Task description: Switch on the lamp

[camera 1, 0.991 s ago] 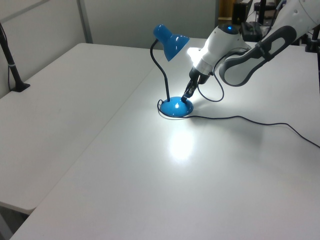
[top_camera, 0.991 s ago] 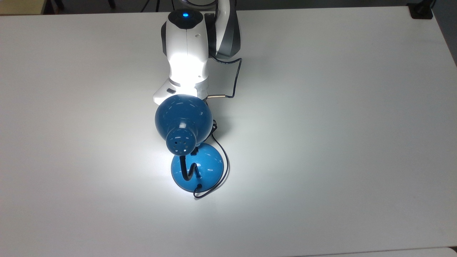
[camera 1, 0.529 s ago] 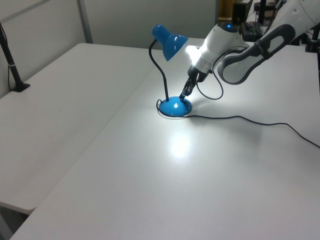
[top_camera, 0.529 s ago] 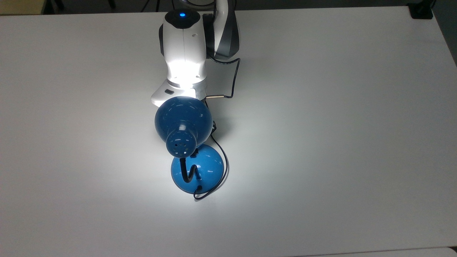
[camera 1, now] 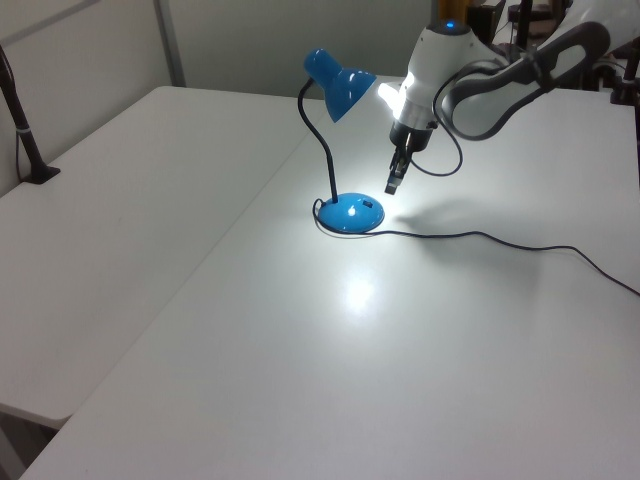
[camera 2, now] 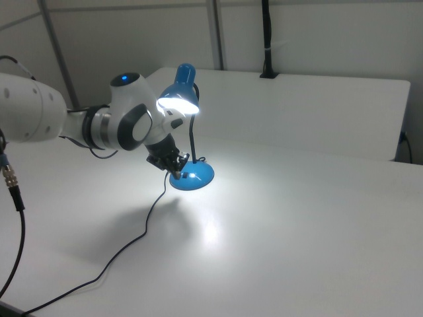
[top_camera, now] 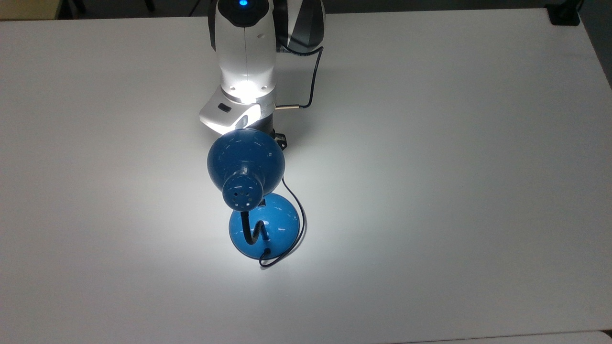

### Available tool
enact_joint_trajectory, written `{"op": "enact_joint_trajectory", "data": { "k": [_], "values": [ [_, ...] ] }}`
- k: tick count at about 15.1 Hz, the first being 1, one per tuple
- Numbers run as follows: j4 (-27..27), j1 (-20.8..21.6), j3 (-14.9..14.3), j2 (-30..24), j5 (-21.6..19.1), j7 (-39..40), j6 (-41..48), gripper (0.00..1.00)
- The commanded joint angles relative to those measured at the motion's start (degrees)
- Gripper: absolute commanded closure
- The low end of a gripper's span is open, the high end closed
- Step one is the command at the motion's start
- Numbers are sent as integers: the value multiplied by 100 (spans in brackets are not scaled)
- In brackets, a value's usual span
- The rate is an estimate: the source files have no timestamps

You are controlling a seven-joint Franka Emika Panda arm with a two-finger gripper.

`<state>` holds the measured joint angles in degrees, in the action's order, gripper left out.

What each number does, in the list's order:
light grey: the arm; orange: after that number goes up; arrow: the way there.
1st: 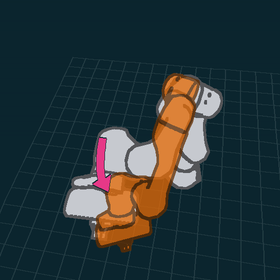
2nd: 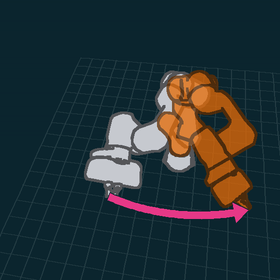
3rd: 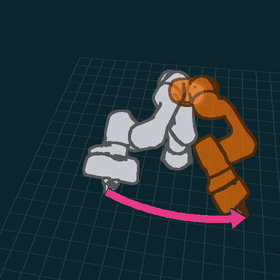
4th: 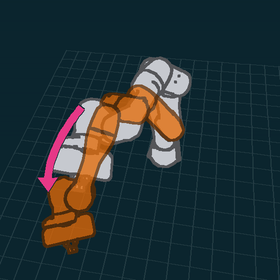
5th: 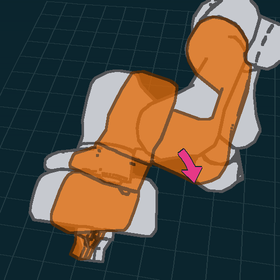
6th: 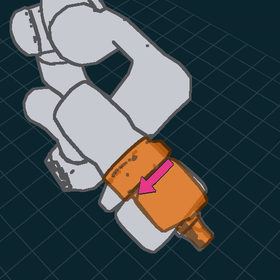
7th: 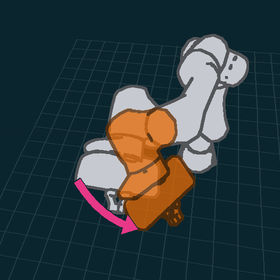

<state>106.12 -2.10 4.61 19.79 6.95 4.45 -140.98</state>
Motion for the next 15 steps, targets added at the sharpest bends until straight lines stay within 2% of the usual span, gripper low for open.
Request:
{"op": "enact_joint_trajectory", "data": {
  "k": [1, 6, 9, 11, 13, 14, 15],
  "values": [
    [208, -1, 31, -703, -19, 74, 1166, 100],
    [129, 25, 31, -1485, -10, 56, 2459, 97],
    [-370, 25, 31, -1644, -10, 47, 3398, 97],
    [-792, 25, 40, -1645, -10, 47, 3988, 92],
    [-1083, 25, 40, -1645, -10, 47, 4367, 84],
    [-1215, 25, 40, -1653, -10, 47, 4534, 78],
    [-1329, 25, 40, -1654, -1, 47, 4684, 68]
  ]
}}
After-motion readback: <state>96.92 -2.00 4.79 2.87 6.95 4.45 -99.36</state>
